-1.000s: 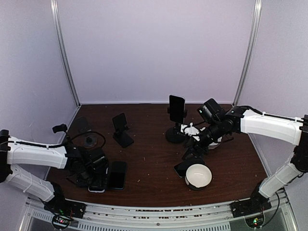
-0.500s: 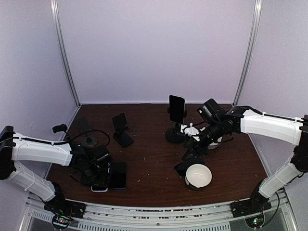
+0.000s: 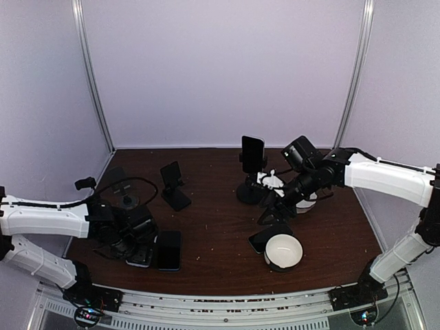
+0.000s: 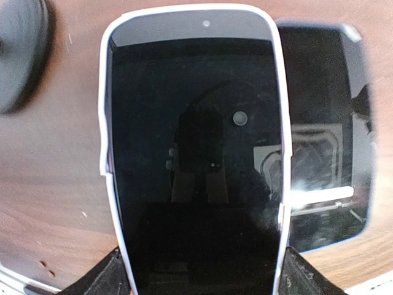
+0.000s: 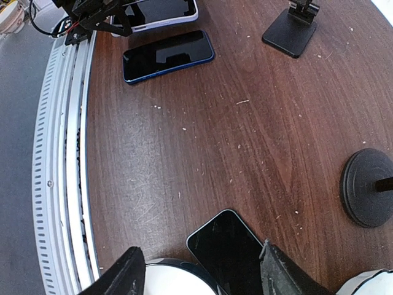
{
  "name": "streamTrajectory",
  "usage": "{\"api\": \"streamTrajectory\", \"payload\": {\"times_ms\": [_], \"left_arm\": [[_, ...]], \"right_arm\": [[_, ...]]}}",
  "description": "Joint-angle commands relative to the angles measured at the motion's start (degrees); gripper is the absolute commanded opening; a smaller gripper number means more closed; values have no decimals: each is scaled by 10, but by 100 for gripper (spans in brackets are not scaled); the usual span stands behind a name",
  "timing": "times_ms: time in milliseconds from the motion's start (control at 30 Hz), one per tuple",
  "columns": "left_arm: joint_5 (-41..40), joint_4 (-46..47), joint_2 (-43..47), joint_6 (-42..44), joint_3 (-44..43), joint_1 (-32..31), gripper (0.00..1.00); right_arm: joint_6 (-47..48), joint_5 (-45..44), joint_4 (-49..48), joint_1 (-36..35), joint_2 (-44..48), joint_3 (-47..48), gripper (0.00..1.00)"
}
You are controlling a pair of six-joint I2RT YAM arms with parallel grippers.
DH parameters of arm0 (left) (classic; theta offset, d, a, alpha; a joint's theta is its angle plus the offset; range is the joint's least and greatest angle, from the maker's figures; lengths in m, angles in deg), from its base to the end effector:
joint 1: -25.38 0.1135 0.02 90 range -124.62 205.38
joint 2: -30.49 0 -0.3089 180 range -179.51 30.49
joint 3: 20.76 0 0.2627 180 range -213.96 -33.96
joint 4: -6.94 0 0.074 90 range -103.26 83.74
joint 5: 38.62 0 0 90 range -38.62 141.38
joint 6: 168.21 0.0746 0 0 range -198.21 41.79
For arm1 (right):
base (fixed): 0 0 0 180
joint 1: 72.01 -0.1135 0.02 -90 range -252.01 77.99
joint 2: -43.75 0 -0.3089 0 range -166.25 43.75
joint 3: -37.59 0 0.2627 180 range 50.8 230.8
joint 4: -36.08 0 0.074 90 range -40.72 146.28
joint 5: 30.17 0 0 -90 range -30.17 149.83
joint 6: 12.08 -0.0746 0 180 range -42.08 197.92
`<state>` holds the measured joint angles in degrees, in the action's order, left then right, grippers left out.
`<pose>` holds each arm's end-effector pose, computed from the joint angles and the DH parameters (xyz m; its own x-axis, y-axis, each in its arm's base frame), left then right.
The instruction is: Place the phone on the phone stand
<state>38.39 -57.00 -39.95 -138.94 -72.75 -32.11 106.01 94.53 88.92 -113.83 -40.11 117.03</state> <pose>0.1137 -0.1472 0.1760 -0.9633 -0.0701 -0.2591 -0.0708 0.9975 -0.0066 0.2117 0.2464 0.2866 -0.1869 -0.6866 -0.7026 -0.9812 0.0953 0.1678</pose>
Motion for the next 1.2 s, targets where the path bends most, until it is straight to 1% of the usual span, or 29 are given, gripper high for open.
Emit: {"api": "streamTrajectory", "payload": {"times_ms": [0,100,233,300,500,633,733,867,1000,1167], "left_arm": [[-93,10,44,23,-41,-30,0],[-119,34,65,36,-52,-49,0],[-112,55,52,58,-61,-50,0],[-122,83,53,86,-65,-60,0],[-176,241,43,157,-79,-85,0],[-219,323,0,195,-116,-110,0],[-219,376,-42,220,-142,-112,0],[-209,409,-75,252,-169,-112,0],[-199,421,-94,290,-185,-113,0],[-205,480,-87,317,-145,-116,0]], "right_arm": [[-23,-7,8,-4,17,39,66],[-40,-8,17,-4,23,61,66],[-58,22,38,-4,20,84,66],[-71,36,45,-4,14,97,66],[-187,52,-7,-4,-22,132,69],[-264,70,-37,-4,-64,165,69],[-311,91,-65,-4,-91,184,69],[-354,72,-121,-3,-110,189,70],[-412,80,-161,-3,-128,201,69],[-455,97,-183,-4,-170,222,63]]}}
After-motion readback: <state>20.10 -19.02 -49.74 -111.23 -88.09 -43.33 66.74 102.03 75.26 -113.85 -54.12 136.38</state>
